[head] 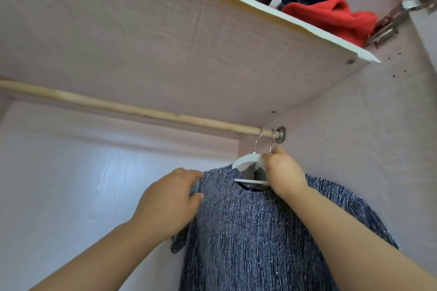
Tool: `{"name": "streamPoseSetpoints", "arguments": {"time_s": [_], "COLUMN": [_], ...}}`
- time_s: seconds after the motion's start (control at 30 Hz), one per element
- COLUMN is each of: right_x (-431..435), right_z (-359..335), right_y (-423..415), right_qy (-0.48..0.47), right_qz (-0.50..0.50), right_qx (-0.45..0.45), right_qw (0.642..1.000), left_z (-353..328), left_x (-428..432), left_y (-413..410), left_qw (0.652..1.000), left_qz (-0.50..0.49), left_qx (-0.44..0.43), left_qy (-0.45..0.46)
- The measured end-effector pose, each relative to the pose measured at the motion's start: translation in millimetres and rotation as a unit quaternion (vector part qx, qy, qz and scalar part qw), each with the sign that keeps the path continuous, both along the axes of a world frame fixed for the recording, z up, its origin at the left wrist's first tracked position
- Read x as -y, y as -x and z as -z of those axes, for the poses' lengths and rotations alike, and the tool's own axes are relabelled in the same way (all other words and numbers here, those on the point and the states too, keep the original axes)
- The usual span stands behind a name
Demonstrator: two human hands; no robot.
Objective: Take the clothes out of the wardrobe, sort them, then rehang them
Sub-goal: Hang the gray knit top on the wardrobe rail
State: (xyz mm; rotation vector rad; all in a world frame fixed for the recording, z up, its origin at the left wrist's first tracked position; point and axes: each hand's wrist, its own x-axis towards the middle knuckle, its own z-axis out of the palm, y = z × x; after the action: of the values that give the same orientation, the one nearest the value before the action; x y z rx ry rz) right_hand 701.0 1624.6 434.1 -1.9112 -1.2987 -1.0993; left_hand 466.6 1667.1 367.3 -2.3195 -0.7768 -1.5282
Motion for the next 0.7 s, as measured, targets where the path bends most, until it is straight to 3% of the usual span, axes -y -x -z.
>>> {"name": "streamPoseSetpoints", "arguments": {"time_s": [0.47, 0.57, 0.7], "right_x": [13, 15, 11], "right_z": [26, 49, 106], "right_y": [7, 20, 50], "right_qy": [-0.018, -0.034, 0.017], "right_qz": [-0.031, -0.026, -0.056], "right_qx": [0.061, 0.113, 0.106], "right_qw": [0.997, 0.993, 0.993], "left_z": [49, 67, 103], "left_x": [-25, -33, -43], "left_y": [13, 24, 43], "left_qw": [0.997, 0.994, 0.985], "left_qz": [0.008, 0.007, 0.002], "left_qx": [-0.028, -0.036, -0.060], "left_qy": [0.078, 0.105, 0.159]}}
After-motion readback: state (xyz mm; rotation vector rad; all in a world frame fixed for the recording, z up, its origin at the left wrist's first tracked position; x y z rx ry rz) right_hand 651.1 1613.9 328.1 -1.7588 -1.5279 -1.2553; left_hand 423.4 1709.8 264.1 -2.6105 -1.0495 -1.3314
